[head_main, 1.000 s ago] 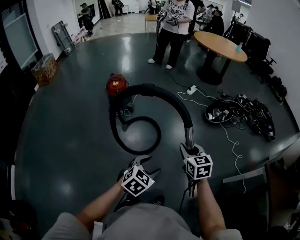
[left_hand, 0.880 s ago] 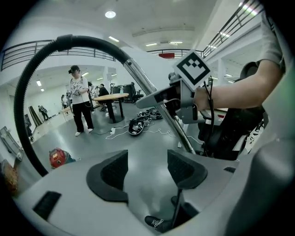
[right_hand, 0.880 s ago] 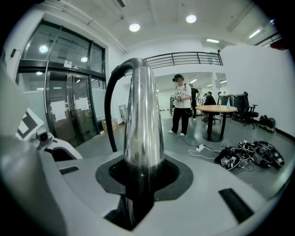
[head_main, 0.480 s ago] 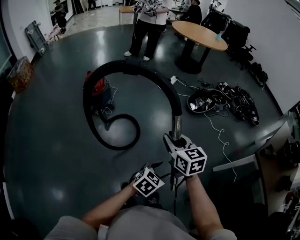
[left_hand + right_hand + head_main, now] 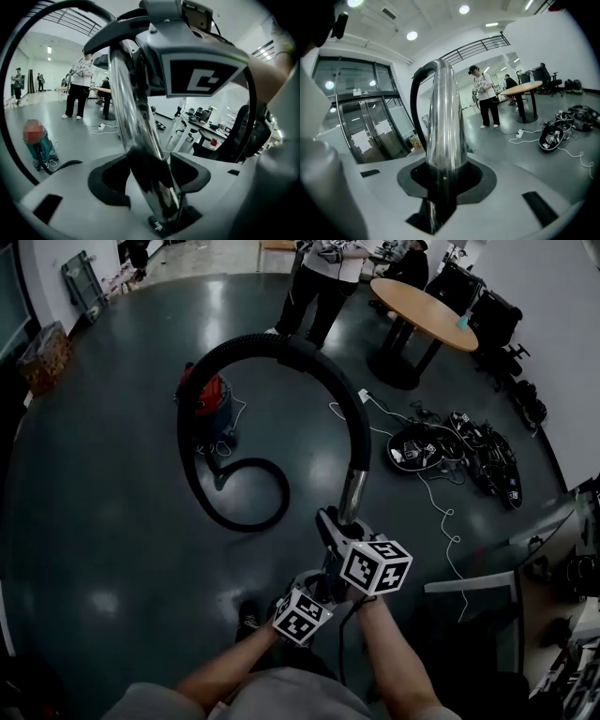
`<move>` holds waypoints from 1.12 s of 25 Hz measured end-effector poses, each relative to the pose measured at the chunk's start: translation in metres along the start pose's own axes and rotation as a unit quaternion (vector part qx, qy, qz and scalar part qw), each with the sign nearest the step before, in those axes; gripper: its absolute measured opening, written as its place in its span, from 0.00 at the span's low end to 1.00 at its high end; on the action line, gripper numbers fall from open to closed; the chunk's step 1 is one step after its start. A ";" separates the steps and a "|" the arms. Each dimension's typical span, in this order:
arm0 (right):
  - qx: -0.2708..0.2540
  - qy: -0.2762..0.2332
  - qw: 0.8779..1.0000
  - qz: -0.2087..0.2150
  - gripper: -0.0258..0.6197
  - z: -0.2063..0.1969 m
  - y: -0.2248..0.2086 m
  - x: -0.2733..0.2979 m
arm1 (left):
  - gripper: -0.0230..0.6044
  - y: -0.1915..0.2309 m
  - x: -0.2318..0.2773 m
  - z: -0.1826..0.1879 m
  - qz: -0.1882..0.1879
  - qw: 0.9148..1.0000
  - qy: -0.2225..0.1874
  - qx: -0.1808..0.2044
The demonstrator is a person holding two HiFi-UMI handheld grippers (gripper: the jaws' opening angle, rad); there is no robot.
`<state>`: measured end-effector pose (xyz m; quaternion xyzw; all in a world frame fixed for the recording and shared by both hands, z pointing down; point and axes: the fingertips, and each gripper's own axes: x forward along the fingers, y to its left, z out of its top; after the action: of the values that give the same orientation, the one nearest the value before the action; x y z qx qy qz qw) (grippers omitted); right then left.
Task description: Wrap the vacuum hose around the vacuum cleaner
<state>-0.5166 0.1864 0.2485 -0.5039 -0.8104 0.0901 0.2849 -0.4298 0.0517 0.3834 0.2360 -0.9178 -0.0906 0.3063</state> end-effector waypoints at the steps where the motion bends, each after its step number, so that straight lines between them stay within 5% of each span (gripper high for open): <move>1: 0.014 0.000 1.000 0.003 0.20 -0.003 0.003 0.008 | 0.47 0.008 0.000 -0.004 0.012 1.000 0.003 -0.003; 3: 0.042 0.000 0.999 0.013 0.20 -0.011 0.010 0.021 | 0.47 0.026 -0.002 -0.012 0.042 0.999 0.009 -0.009; 5: 0.067 -0.001 0.998 0.021 0.20 -0.016 0.014 0.032 | 0.36 0.040 -0.010 -0.018 0.061 0.998 0.010 -0.006; 8: 0.099 0.004 0.995 0.028 0.20 -0.021 0.020 0.045 | 0.27 0.048 -0.028 -0.022 0.047 0.999 0.001 -0.014; 14: 0.107 0.031 0.993 0.046 0.20 -0.033 0.042 0.067 | 0.27 0.051 -0.057 -0.032 0.009 0.999 0.029 -0.042; 20: 0.153 0.055 0.985 0.064 0.20 -0.050 0.059 0.089 | 0.27 0.074 -0.086 -0.057 0.020 0.995 0.091 -0.045; 28: 0.080 0.085 0.991 0.057 0.36 -0.059 0.072 0.081 | 0.26 0.106 -0.137 -0.097 0.001 0.986 0.168 0.003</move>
<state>-0.4556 0.2826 0.2962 -0.5310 -0.7431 0.1273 0.3868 -0.3150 0.2088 0.4219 0.2482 -0.8537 -0.0468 0.4554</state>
